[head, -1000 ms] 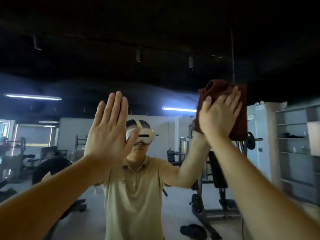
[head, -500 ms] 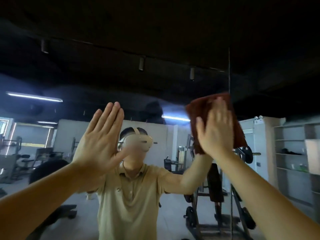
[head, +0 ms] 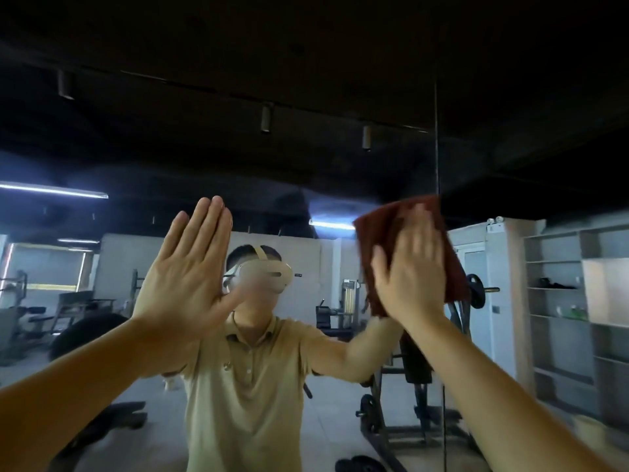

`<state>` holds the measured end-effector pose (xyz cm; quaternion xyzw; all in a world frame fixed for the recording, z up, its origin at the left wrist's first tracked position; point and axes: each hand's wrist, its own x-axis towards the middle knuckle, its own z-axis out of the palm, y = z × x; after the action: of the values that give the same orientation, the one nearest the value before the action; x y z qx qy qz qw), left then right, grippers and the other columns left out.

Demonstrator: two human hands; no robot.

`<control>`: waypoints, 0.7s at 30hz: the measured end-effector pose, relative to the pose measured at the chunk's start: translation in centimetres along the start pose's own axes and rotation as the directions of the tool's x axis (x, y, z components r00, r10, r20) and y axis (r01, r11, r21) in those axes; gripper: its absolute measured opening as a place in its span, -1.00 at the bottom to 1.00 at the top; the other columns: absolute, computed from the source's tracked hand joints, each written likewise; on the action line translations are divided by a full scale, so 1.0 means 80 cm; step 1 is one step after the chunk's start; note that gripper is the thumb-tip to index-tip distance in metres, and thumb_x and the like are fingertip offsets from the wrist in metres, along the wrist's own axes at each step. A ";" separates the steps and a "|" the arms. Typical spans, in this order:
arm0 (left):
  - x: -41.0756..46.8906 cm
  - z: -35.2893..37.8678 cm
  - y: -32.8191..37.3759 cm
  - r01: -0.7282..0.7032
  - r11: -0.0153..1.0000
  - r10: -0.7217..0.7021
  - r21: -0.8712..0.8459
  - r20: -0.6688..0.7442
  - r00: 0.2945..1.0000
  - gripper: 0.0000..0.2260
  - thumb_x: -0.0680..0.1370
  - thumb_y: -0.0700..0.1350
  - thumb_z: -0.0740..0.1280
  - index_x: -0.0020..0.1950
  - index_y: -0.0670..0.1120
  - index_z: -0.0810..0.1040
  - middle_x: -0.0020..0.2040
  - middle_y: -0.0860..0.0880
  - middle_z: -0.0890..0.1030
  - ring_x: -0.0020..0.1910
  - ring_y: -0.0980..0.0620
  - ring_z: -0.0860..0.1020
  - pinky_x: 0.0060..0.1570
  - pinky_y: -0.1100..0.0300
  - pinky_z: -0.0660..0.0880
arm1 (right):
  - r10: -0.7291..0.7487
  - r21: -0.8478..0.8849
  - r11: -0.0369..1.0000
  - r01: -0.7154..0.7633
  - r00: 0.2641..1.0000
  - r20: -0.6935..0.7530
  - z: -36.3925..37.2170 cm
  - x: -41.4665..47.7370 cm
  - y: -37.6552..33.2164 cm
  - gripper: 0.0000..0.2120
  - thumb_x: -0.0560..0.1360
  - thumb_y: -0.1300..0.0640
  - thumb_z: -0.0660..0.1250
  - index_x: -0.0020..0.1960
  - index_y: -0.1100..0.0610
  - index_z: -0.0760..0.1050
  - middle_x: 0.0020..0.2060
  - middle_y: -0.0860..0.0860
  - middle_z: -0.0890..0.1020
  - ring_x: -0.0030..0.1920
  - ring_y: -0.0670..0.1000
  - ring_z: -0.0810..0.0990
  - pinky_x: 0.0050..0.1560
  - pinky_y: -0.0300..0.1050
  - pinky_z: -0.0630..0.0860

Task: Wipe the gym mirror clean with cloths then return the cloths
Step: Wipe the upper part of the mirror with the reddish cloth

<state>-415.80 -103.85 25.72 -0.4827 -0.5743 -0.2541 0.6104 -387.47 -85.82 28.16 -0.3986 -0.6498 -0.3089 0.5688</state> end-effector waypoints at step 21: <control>-0.002 -0.003 0.002 0.010 0.998 -0.010 -0.056 -0.005 1.000 -0.16 0.68 0.38 -0.08 0.71 -0.23 -0.06 0.73 -0.17 -0.11 0.71 -0.09 -0.11 0.64 -0.16 -0.04 | -0.089 0.260 0.957 0.126 0.985 -0.149 0.001 -0.006 -0.188 -0.33 0.72 -0.16 -0.06 0.67 0.26 0.00 0.67 0.22 0.02 0.69 0.18 -0.08 0.66 0.23 -0.03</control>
<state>-415.58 -104.01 25.55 -0.4962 -0.5679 -0.2744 0.5967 -400.54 -93.24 28.45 -0.2598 -0.6661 -0.2749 0.6428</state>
